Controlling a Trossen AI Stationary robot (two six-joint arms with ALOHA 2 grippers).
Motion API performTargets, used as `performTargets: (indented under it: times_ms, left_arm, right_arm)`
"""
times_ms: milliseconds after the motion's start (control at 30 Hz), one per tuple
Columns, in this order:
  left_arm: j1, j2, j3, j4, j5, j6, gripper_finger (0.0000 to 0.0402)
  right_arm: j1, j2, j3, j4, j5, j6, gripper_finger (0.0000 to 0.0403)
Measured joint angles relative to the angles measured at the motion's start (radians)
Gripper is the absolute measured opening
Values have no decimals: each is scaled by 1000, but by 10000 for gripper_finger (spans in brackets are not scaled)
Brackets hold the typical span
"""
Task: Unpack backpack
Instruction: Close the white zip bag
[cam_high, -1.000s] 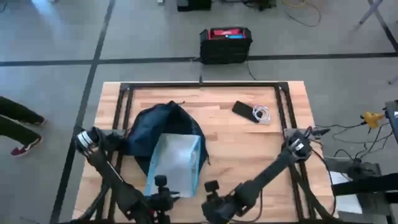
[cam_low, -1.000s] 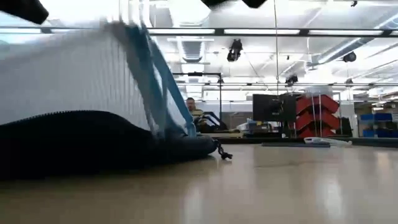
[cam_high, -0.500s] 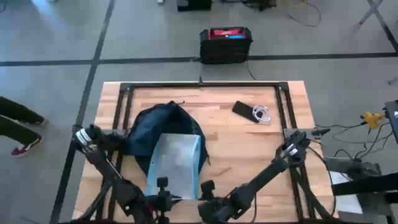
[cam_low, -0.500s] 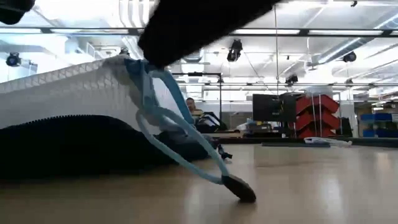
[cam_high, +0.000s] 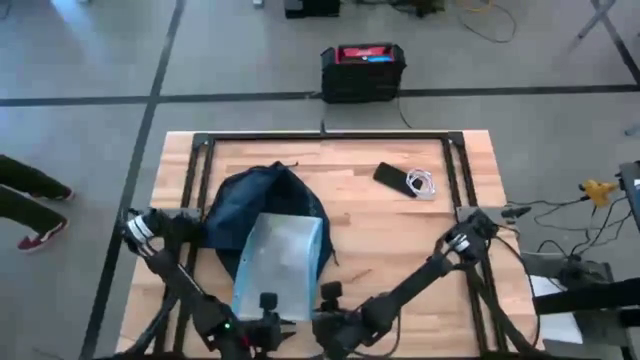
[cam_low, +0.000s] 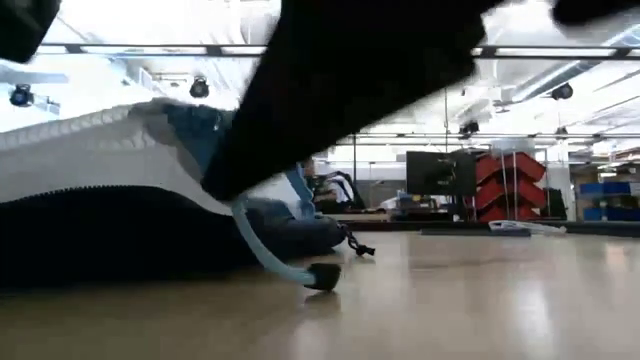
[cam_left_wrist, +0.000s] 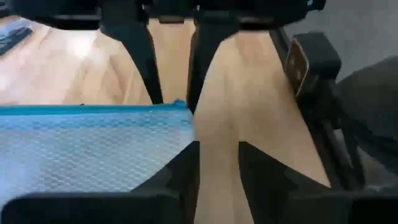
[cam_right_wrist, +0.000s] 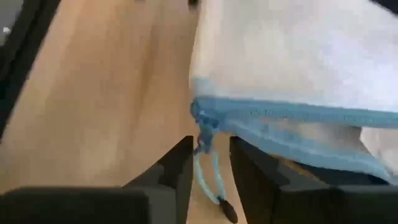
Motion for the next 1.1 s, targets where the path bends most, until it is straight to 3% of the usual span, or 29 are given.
performTargets:
  times_ms: [267, 400, 533, 800, 967, 1100]
  left_arm:
    - [1, 61, 39, -2, -41, 163, 184]
    - [4, 132, 136, -17, -101, 331, 189]
    - [8, 209, 242, -136, -221, 392, 181]
    - [37, 320, 337, -249, -303, 309, 158]
    - [45, 329, 336, -262, -406, 165, 148]
    - [41, 328, 344, -269, -427, 120, 134]
  right_arm:
    - [23, -1, 79, -149, -30, 137, 44]
    - [36, -2, 90, -198, -24, 197, 28]
    - [41, -2, 83, -213, -27, 244, 19]
    - [40, -2, 78, -212, -27, 263, 18]
    - [40, -2, 78, -213, -27, 263, 18]
    - [44, -2, 78, -213, -27, 263, 18]
